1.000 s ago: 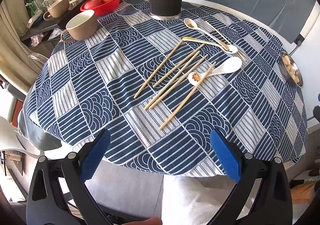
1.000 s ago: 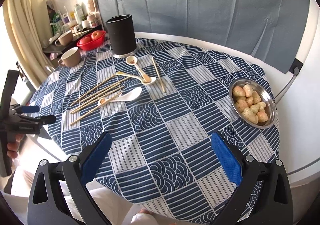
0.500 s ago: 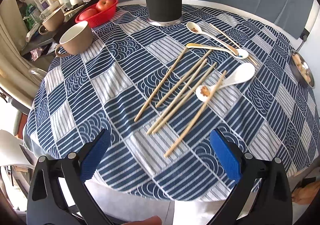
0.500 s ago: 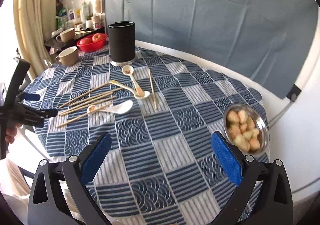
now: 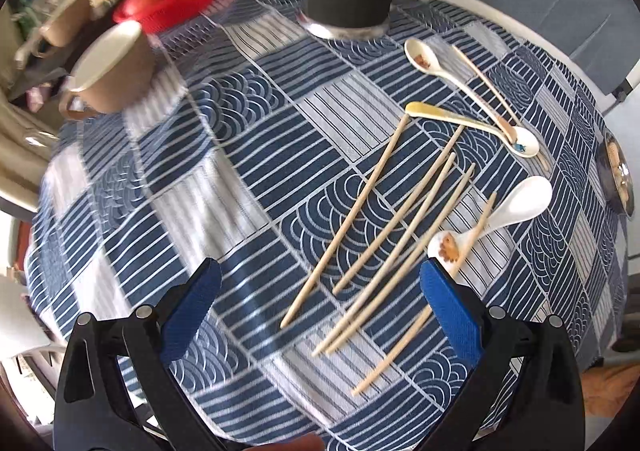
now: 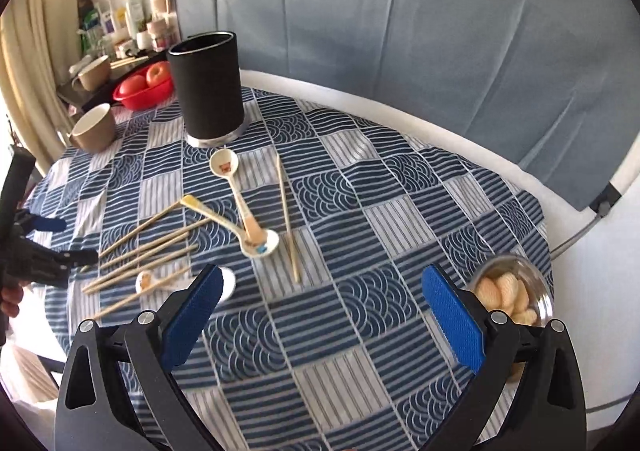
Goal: Organize utensils
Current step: 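Close the left gripper on one wooden chopstick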
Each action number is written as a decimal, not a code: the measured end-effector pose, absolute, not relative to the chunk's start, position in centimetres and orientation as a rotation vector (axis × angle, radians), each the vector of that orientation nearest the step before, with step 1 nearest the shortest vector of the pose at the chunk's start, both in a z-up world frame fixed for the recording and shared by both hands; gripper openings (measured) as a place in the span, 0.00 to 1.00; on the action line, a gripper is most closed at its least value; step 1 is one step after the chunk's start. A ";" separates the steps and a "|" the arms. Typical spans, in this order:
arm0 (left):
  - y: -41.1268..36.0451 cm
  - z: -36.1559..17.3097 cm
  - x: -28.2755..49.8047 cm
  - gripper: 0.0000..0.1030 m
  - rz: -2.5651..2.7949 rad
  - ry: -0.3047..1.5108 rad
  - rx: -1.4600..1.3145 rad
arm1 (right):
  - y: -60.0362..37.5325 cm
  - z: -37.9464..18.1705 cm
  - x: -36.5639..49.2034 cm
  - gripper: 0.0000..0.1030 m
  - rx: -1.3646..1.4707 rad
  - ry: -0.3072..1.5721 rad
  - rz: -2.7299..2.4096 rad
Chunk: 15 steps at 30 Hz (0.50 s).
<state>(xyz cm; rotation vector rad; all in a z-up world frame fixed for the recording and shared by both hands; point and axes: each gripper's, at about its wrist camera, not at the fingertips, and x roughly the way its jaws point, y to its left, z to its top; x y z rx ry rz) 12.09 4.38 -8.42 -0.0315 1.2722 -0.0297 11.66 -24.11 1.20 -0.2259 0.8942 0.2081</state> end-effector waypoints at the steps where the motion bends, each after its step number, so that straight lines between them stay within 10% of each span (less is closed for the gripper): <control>1: 4.5 -8.8 12.6 0.94 -0.038 1.288 -0.032 | -23.9 1.2 12.2 0.93 -0.236 0.901 0.210; 15: 4.5 -11.9 18.8 0.94 -0.156 1.415 0.101 | -20.4 -2.9 21.8 0.93 -0.275 1.055 0.209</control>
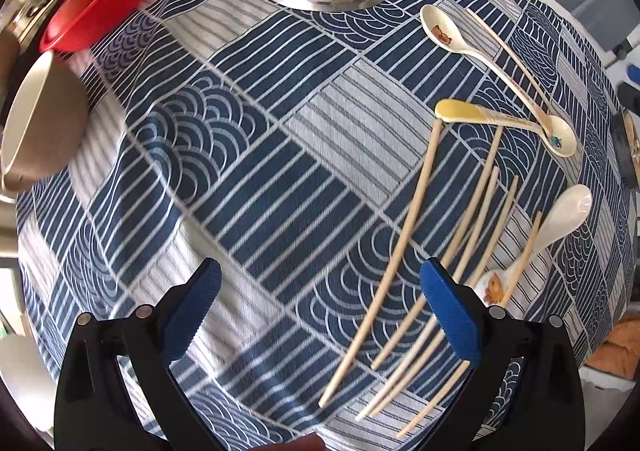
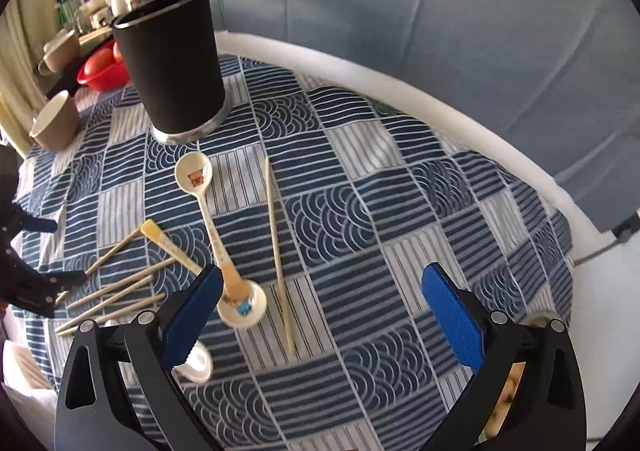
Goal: Organize utensils
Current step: 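Close the left gripper on one wooden chopstick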
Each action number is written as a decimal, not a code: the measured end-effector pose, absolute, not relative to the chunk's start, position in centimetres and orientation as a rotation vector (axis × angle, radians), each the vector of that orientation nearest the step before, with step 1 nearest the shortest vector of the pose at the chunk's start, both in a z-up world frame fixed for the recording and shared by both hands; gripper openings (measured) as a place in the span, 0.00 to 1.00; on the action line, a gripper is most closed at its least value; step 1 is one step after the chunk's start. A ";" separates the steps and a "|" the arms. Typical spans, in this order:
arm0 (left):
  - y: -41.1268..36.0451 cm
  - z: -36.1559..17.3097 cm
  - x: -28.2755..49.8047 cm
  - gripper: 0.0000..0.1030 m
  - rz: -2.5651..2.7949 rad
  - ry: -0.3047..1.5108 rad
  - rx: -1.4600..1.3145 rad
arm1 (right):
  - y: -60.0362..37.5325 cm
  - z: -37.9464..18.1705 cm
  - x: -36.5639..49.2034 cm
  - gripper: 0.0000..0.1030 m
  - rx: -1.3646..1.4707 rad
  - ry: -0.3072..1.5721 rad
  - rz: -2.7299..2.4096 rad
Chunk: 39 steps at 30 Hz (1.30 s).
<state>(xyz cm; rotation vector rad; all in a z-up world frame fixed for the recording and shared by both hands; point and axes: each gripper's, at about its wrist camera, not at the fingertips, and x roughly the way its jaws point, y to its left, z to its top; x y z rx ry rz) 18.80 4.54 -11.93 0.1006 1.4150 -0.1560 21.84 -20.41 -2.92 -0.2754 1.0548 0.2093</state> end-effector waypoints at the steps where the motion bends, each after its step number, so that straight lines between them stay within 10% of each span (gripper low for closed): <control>1: 4.4 -12.0 19.0 0.94 -0.164 1.416 0.114 | -20.2 -3.4 22.5 0.93 -0.273 1.064 0.215; 35: 3.5 -12.8 19.9 0.96 -0.247 1.284 0.192 | -18.6 -12.7 29.9 0.94 -0.257 1.334 0.319; 37: 3.8 -12.5 19.0 0.91 -0.248 1.270 0.185 | -18.5 -12.6 30.1 0.93 -0.256 1.336 0.308; 39: 4.1 -11.8 18.6 0.65 -0.244 1.264 0.178 | -18.7 -12.3 30.3 0.78 -0.244 1.335 0.299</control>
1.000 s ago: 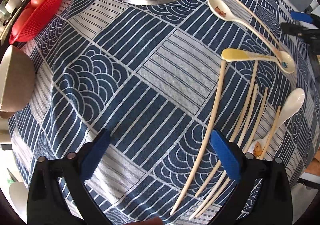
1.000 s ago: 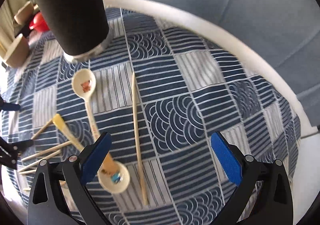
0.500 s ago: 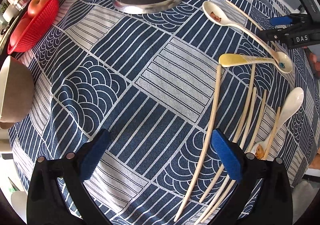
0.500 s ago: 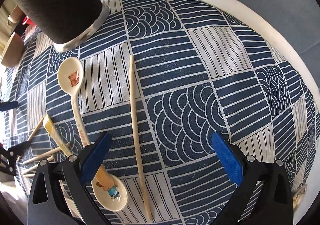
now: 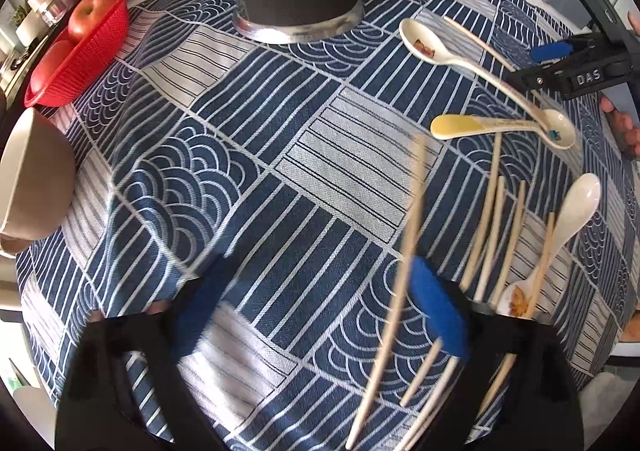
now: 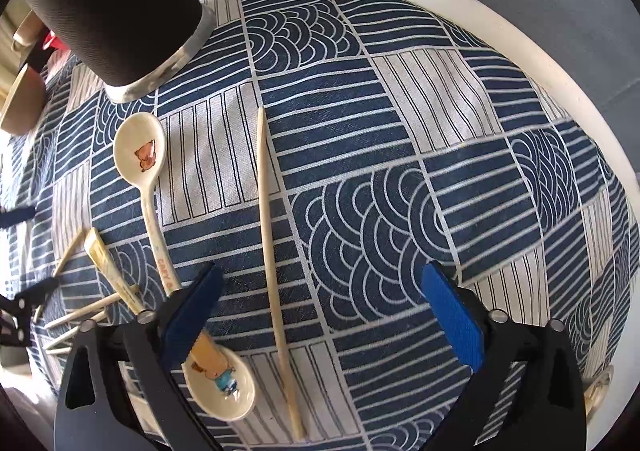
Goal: Organize utensils
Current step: 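Close the left gripper on one wooden chopstick, then lift the chopstick with the left gripper over the black holder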
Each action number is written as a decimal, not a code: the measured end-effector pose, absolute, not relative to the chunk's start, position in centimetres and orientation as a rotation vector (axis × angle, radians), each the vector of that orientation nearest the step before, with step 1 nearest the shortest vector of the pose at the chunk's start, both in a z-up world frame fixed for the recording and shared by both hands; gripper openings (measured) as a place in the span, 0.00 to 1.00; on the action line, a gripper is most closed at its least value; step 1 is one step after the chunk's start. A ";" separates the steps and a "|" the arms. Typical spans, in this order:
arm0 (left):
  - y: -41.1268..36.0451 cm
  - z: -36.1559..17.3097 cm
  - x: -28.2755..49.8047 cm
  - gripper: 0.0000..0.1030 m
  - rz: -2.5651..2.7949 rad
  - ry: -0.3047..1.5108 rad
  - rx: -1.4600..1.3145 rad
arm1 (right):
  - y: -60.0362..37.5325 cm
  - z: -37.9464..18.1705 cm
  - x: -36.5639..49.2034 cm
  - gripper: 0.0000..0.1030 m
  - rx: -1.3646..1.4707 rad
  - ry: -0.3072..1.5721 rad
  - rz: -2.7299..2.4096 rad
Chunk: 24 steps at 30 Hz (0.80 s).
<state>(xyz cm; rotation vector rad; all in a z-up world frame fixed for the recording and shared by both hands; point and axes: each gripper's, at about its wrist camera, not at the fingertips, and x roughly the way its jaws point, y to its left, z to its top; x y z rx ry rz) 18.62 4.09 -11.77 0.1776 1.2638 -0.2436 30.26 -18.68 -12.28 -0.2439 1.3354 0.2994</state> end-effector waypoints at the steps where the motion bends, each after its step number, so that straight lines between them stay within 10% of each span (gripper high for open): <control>1: 4.3 -11.5 18.3 0.56 -0.241 1.262 0.174 | -18.7 -11.7 30.1 0.52 -0.245 1.316 0.308; 2: 4.6 -11.3 18.0 0.37 -0.237 1.265 0.170 | -18.8 -11.3 29.9 0.25 -0.251 1.310 0.321; 5: 5.4 -11.0 16.9 0.07 -0.227 1.287 0.164 | -19.0 -11.2 29.4 0.05 -0.289 1.309 0.341; 24: 14.3 -6.7 13.8 0.05 -0.064 1.276 0.020 | -27.7 -7.5 27.0 0.04 -0.190 1.232 0.327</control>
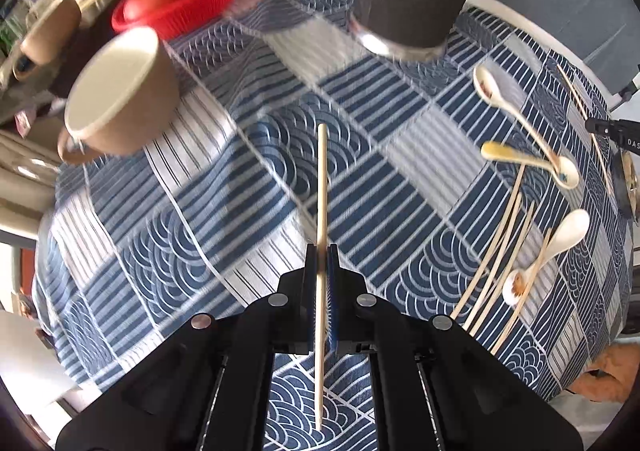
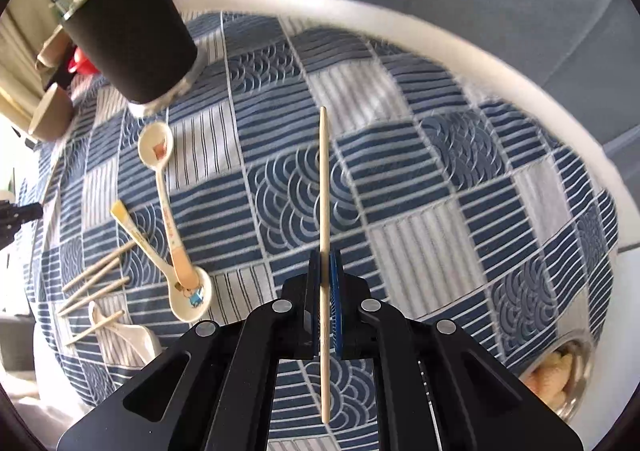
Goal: Organize utensils
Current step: 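Lift the chopstick with the left gripper over the black holder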
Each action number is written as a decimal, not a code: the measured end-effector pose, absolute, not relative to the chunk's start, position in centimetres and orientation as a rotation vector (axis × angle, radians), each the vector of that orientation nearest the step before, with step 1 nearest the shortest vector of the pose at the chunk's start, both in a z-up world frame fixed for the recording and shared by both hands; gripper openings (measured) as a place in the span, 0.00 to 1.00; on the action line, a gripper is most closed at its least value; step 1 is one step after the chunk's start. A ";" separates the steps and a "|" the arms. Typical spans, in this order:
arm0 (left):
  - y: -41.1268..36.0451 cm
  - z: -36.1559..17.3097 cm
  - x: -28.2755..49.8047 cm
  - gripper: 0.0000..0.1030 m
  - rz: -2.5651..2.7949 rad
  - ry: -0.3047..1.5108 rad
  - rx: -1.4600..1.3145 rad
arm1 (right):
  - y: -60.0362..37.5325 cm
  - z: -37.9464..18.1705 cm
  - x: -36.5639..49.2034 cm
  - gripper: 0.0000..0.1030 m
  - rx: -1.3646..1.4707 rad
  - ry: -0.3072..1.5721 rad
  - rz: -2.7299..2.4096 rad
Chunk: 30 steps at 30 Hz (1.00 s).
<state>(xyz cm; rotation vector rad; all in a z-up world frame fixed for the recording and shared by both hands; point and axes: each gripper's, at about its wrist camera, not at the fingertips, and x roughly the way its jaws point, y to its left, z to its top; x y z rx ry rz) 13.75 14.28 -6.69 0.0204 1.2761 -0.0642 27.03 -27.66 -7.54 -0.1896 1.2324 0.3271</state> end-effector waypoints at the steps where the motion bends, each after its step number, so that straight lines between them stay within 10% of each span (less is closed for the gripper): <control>1: 14.3 -6.3 13.9 0.05 -0.062 1.266 0.023 | -27.8 -6.8 27.0 0.04 -0.197 1.212 0.326; 30: 13.4 9.7 28.6 0.05 -0.204 0.907 0.008 | -16.3 12.4 34.0 0.05 -0.048 0.726 0.432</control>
